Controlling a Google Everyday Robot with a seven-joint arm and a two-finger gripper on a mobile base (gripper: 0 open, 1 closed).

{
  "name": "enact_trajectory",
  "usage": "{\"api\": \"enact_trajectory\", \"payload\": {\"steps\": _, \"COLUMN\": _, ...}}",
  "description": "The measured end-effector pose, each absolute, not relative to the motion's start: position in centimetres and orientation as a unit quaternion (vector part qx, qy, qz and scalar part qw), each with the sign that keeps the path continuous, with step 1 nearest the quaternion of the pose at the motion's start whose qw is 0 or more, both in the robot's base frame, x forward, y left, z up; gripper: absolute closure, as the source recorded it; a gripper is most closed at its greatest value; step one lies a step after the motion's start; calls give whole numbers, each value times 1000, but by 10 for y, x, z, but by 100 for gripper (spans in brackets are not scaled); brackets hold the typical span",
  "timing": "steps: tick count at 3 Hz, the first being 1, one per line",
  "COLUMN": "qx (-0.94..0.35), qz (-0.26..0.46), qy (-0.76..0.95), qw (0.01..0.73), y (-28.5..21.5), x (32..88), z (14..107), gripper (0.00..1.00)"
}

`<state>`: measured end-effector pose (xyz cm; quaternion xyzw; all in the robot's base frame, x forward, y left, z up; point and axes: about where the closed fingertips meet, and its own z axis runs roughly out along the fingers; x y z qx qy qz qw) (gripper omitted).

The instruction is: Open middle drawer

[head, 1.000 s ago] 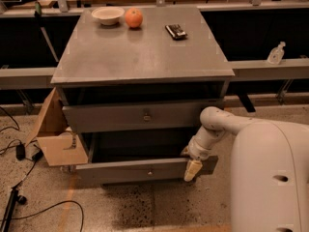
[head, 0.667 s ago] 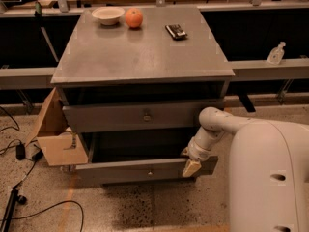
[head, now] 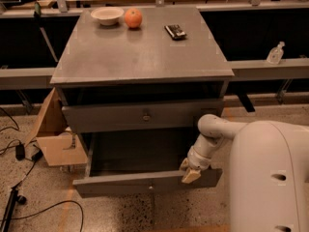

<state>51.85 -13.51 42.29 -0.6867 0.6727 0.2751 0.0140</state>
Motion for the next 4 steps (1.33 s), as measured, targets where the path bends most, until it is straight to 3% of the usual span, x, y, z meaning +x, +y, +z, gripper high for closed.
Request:
{"api": "enact_trajectory", "payload": {"steps": 1, "qx": -687, "qz": 275, "qy": 673, "qw": 14, "y": -135, "x": 519, "z": 423, "gripper": 100}}
{"api": "enact_trajectory", "payload": {"steps": 2, "qx": -677, "qz": 294, "qy": 675, "qw": 17, "y": -130, "x": 494, "z": 426, "gripper": 83}}
{"api": "enact_trajectory", "payload": {"steps": 4, "qx": -672, "qz": 287, "qy": 682, "qw": 31, "y": -132, "x": 489, "z": 433, "gripper": 36}}
